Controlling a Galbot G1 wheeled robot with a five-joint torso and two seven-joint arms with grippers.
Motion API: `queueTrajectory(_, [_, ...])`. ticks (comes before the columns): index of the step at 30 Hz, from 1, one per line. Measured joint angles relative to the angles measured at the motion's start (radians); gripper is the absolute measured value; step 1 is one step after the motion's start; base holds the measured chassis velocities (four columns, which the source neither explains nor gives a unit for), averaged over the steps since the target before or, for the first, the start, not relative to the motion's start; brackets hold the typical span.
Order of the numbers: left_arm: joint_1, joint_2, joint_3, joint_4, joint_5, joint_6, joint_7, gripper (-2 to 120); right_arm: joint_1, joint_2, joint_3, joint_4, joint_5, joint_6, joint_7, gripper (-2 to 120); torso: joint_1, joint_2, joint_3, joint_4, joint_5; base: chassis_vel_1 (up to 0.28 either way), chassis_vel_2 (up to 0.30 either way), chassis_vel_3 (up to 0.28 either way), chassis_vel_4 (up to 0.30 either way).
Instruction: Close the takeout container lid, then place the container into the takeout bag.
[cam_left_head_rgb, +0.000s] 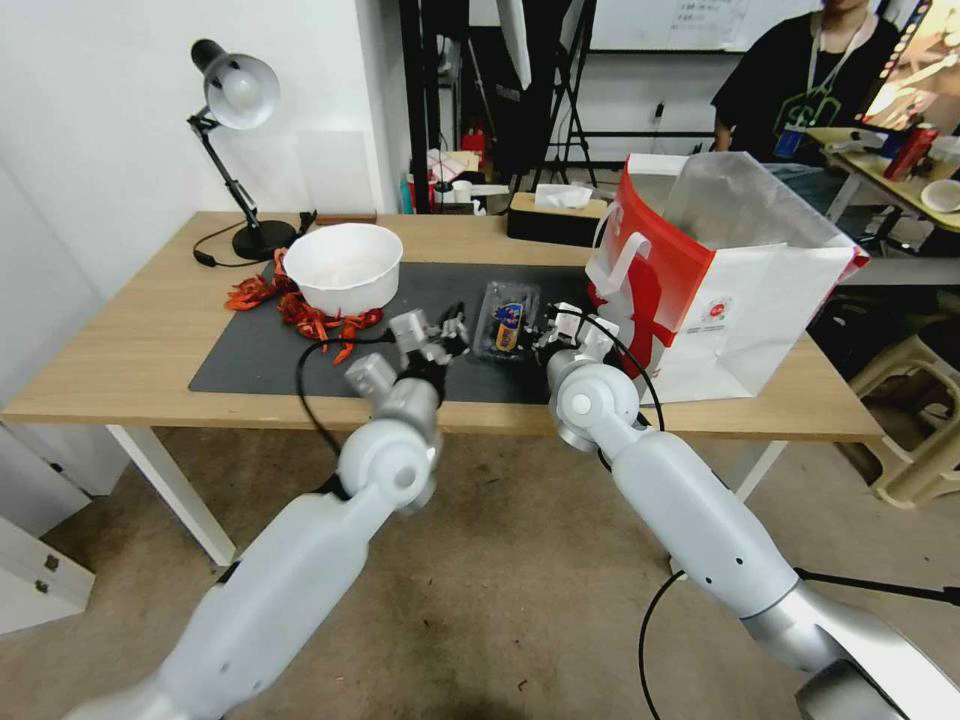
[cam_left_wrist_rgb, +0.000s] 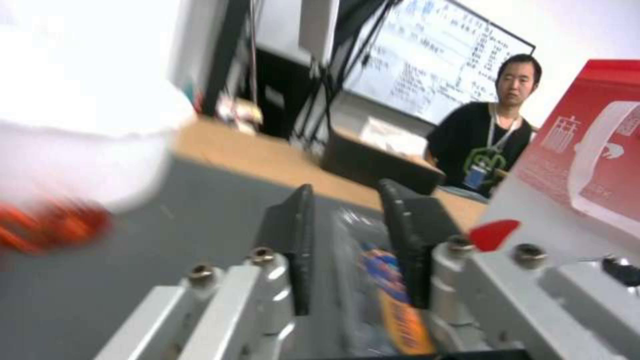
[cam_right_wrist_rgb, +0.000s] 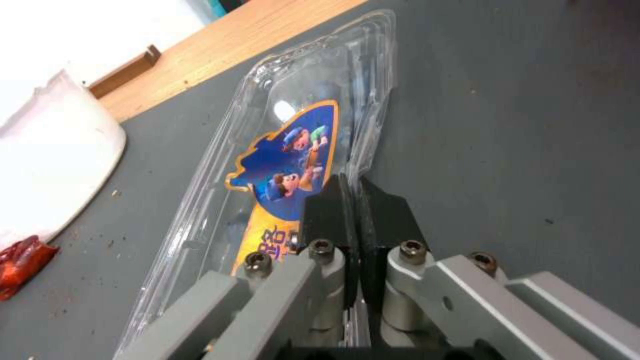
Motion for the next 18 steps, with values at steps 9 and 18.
queueTrajectory(9, [0.183,0.101,-0.143,-0.091,0.267,-0.022,0.056,62,-0.005,-0.003,0.001,0.007,-0.010,0.002,-0.003,0,0.000,0.000,0.000,0.0002,-0.0001,0.000,0.000,0.000,0.000])
queueTrajectory(18, [0.347,0.115,-0.238,-0.115,0.401,-0.087,0.044,95,-0.015,-0.005,0.010,0.015,-0.016,0.004,-0.008,0,0.000,0.000,0.000,-0.0001,0.0000,0.000,0.000,0.000,0.000])
